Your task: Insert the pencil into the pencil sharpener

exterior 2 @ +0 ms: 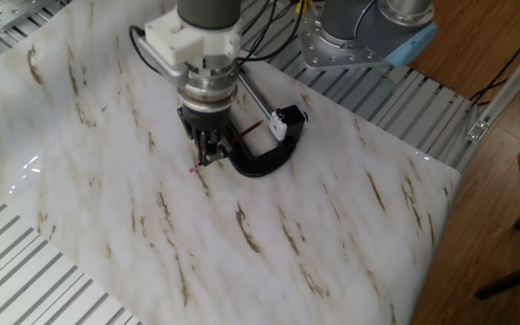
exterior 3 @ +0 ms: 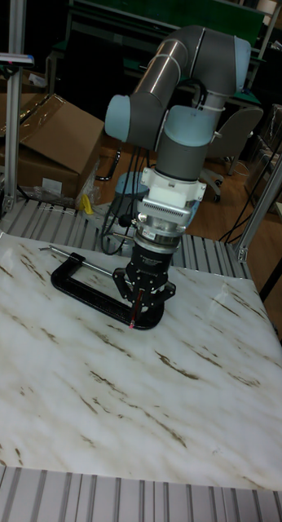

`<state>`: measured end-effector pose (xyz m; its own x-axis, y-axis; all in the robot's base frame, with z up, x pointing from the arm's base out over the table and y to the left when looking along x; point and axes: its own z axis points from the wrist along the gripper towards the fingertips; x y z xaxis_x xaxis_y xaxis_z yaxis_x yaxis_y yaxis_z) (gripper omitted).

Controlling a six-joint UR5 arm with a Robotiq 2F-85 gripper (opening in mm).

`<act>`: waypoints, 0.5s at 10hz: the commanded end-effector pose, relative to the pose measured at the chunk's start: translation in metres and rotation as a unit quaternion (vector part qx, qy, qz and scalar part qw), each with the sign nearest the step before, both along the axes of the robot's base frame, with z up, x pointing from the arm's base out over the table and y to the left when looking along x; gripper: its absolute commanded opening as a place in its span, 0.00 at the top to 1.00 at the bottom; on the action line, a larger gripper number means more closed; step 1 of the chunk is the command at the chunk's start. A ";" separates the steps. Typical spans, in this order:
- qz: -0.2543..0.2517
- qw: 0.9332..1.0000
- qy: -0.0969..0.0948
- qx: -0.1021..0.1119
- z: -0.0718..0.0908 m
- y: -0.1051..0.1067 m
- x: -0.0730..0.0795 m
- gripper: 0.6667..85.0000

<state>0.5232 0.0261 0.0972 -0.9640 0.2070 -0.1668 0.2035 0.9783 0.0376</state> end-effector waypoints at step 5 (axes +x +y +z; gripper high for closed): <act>-0.005 0.999 -0.032 0.003 0.001 0.004 0.011 1.00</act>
<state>0.5279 0.0263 0.0978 -0.9555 0.2108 -0.2063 0.2073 0.9775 0.0386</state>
